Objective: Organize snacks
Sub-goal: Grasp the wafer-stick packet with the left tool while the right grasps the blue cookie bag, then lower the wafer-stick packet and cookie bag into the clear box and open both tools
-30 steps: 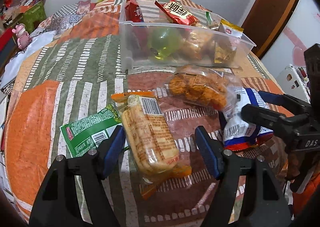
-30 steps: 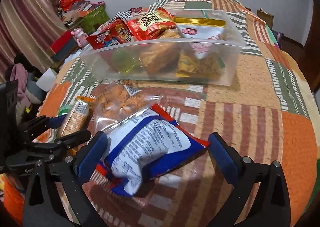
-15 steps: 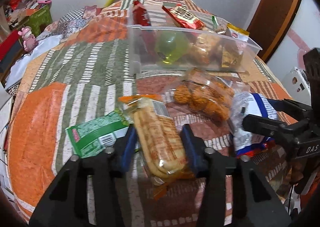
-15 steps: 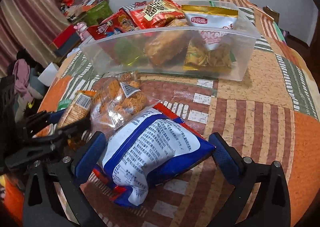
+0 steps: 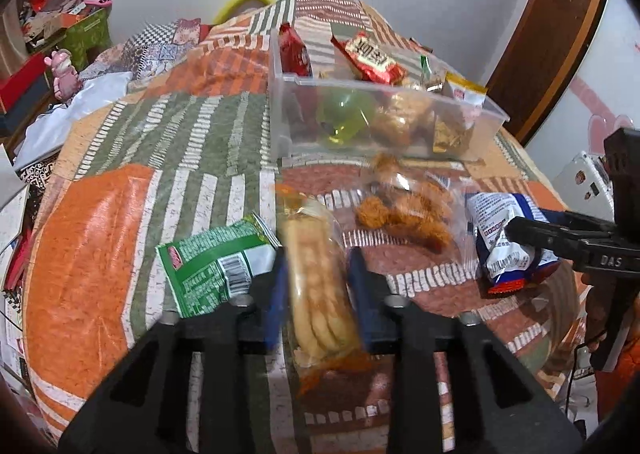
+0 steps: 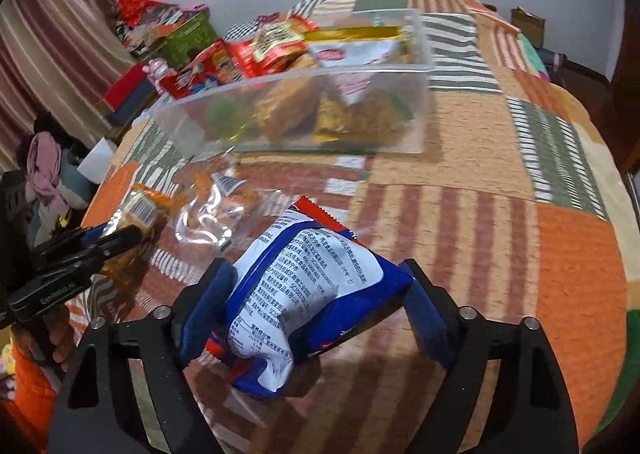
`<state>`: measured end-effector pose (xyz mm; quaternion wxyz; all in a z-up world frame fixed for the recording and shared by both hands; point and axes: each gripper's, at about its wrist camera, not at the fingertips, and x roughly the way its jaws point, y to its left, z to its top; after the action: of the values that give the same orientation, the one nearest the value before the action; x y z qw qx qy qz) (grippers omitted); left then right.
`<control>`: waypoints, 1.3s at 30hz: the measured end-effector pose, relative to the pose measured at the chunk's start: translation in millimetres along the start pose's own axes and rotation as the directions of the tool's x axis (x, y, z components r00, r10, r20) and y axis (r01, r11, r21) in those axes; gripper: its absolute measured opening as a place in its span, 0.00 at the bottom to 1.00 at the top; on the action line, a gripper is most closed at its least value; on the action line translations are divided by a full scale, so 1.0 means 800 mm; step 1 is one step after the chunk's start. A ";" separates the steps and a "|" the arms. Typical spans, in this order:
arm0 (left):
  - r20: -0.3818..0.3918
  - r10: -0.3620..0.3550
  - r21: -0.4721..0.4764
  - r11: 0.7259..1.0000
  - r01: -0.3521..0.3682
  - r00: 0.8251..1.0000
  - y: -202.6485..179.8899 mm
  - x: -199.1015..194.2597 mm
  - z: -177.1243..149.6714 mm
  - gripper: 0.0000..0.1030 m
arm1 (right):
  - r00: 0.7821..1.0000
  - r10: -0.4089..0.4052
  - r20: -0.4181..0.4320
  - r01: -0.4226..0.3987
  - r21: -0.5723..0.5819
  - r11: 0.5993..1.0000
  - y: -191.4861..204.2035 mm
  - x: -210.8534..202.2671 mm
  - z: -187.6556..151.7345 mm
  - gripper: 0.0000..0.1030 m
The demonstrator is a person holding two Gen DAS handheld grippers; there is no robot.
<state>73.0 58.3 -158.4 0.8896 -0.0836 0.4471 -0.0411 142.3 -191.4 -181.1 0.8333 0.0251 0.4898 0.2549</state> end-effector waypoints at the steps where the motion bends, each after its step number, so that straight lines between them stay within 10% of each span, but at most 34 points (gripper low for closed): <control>1: 0.005 -0.005 -0.007 1.000 0.005 1.000 0.001 -0.003 0.002 0.24 | 1.000 0.000 0.008 -0.001 0.010 1.000 -0.002 -0.002 0.000 0.73; 5: 0.027 -0.010 -0.007 1.000 0.010 1.000 0.000 -0.012 0.007 0.24 | 0.999 0.036 0.036 -0.037 0.034 0.999 -0.004 -0.011 0.003 0.42; 26: 0.203 -0.034 0.016 0.999 0.031 0.979 -0.018 -0.075 0.052 0.23 | 0.987 -0.008 0.159 0.013 -0.032 0.999 0.012 -0.051 0.023 0.29; 39: 0.279 -0.072 0.009 0.997 0.072 0.958 -0.026 -0.061 0.126 0.23 | 0.941 -0.003 0.339 0.015 -0.034 0.999 0.022 -0.088 0.095 0.29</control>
<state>125.2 56.4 -56.9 0.9415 -0.1055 0.3141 -0.0608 170.5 -192.1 -80.2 0.9066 0.0511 0.3347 0.2519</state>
